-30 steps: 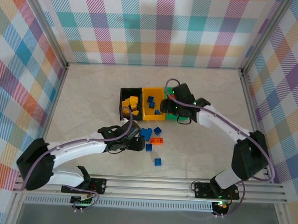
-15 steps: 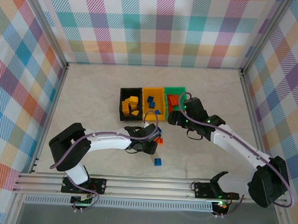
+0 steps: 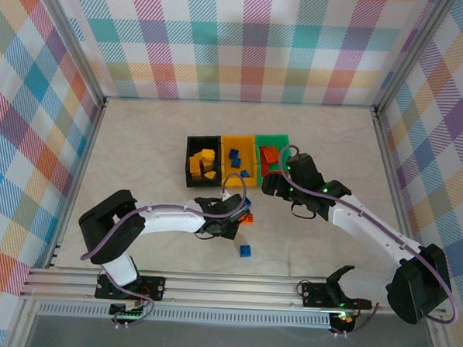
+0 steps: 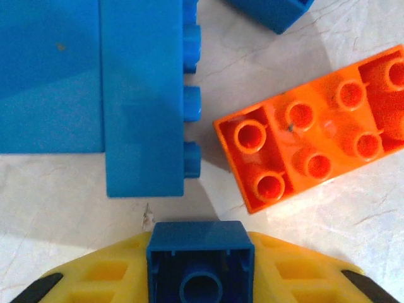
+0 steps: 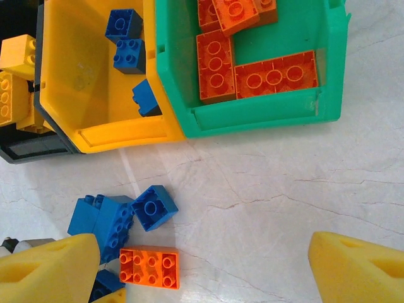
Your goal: Sort the legos into containers by color
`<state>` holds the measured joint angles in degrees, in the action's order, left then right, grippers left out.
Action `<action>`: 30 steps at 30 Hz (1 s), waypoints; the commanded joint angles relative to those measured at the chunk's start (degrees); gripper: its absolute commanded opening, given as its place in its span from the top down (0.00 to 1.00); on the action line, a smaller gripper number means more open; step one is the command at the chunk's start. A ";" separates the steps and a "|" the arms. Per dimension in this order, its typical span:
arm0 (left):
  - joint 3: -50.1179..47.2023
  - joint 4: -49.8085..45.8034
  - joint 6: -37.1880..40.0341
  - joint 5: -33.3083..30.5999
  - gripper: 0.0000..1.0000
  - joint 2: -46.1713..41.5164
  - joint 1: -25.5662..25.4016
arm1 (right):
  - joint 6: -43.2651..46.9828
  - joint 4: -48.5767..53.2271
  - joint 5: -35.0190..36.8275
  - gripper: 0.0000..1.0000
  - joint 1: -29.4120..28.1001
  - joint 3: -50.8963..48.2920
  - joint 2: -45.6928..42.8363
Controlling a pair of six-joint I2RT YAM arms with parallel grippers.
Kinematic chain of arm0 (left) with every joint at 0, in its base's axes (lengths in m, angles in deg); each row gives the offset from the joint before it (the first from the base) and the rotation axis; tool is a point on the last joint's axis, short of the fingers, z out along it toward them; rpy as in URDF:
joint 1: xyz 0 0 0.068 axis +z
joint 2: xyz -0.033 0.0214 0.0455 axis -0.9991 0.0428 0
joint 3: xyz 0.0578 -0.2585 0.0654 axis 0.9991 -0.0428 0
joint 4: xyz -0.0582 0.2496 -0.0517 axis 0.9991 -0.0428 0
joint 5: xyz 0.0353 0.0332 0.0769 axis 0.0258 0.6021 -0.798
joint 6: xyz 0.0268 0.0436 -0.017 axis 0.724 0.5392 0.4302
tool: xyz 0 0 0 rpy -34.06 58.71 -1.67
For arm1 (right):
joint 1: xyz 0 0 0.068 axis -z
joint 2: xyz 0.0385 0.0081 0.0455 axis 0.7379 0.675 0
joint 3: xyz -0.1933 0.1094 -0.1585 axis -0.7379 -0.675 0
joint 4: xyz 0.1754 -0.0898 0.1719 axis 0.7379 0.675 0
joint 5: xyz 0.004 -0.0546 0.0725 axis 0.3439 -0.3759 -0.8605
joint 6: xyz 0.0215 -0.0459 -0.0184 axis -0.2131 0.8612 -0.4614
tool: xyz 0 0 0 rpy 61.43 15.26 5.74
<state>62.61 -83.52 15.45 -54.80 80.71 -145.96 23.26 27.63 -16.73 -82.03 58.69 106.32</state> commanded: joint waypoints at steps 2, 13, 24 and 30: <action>-2.46 -3.25 -3.27 -2.61 0.66 -7.09 -2.34 | -1.09 -1.05 0.66 0.14 0.12 -1.23 -1.44; 10.32 -8.85 4.43 -5.04 0.66 -13.48 6.32 | -2.14 -2.83 0.22 0.14 0.16 -5.55 -2.32; 38.14 -8.37 10.05 -3.11 0.67 12.25 17.68 | -2.00 -2.46 -1.39 0.13 0.13 -6.77 -2.59; 45.40 -10.40 10.82 -4.18 0.56 20.12 19.12 | -0.82 -3.59 -3.14 0.13 0.11 -6.18 -1.29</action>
<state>104.75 -91.47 24.98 -58.23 99.22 -127.41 21.84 25.88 -18.13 -82.03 52.47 104.41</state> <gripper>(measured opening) 0.423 0.870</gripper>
